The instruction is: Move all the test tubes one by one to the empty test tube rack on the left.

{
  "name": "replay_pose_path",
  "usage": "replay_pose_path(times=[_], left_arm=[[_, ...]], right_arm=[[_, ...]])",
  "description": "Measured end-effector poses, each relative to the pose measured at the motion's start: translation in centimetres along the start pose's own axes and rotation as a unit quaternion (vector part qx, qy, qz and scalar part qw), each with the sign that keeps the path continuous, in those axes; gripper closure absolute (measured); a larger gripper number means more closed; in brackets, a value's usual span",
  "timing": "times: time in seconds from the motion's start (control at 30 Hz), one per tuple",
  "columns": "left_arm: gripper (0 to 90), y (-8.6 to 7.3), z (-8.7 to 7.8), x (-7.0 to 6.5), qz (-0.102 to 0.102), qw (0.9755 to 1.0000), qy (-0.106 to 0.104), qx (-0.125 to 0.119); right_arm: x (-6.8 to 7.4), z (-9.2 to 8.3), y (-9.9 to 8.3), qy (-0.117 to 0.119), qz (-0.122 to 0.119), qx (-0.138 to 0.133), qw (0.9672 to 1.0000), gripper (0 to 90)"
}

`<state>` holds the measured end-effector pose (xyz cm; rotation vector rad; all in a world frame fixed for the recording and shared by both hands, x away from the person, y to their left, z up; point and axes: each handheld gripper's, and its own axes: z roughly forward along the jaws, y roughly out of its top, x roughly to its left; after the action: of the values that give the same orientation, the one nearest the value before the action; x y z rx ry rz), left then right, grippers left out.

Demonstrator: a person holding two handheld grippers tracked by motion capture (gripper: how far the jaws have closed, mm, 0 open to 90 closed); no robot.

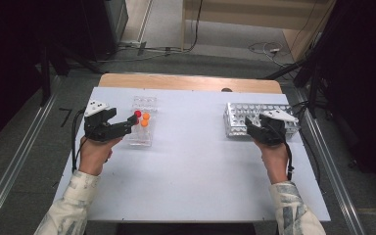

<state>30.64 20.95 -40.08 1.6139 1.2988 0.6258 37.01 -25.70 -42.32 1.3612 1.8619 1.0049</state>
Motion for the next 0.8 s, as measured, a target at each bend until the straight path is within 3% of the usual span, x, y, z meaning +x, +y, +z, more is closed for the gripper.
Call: replay_pose_path(times=[0.13, 0.27, 0.53, 0.8], left_arm=[[20.2, 0.1, -0.1, -0.1, 0.0, 1.0, -0.001, -0.004], [20.3, 0.1, -0.1, -0.2, 0.001, 1.0, -0.002, -0.005], [20.4, 0.1, -0.2, 0.0, -0.001, 1.0, -0.001, -0.006], [20.9, 0.1, -0.3, 0.0, -0.002, 1.0, -0.001, -0.007]], right_arm=[[-1.1, 1.1, 0.2, -0.036, 0.025, -0.006, 0.999, 49.2], [-1.8, 2.7, 0.9, -0.063, 0.025, 0.003, 0.9977, 53.6], [-2.7, 5.3, 0.8, -0.073, 0.028, 0.028, 0.9965, 61.2], [-2.8, 5.7, 1.0, -0.069, 0.025, 0.026, 0.997, 71.5]])
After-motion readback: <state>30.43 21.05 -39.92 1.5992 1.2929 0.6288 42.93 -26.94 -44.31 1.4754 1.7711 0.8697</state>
